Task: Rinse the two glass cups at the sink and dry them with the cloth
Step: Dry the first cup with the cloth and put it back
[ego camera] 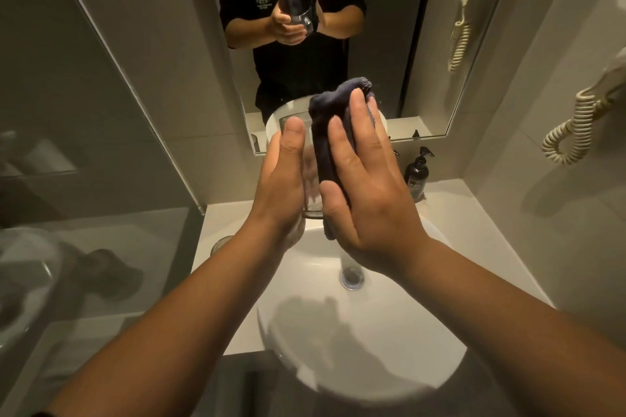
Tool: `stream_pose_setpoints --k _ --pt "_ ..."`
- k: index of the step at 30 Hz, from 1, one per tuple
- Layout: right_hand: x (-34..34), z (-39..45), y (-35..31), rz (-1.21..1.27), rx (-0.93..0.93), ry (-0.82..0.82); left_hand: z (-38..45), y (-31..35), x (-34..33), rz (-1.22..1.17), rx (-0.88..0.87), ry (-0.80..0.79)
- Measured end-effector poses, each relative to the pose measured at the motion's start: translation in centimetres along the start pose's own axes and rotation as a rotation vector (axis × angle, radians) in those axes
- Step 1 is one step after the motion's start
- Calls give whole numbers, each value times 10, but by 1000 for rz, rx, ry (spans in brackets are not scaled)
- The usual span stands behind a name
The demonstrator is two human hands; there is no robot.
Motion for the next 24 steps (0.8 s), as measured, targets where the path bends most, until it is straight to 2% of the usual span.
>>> stream_pose_setpoints --k 5,8,10,12,15,17,20,24 --pt "0 0 14 327 -169 -18 1 -7 4 -114 129 -83" --pt "-1 4 26 657 -288 35 1 -8 7 -217 193 -155" --pt "-1 4 31 750 -316 68 3 -6 8 -230 227 -176" --pt "-2 2 33 684 -325 73 8 -2 8 -159 236 -127" --pt "-3 -1 36 490 -350 46 12 1 7 82 174 86" --pt "-3 0 35 400 -338 2 14 1 8 150 119 153" --pt "-2 4 33 295 -271 -59 15 0 6 76 135 -4" --pt "4 14 40 383 -258 -70 19 2 3 -94 148 -53"
Point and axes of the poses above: each hand's wrist, its own z-axis towards the middle knuckle, its own x-axis out of the back of the hand, y = z × x, the point moved 2 cm from there along z, towards the middle knuckle, and after that the axes turned 14 degrees about x, right-handed, at the moved point
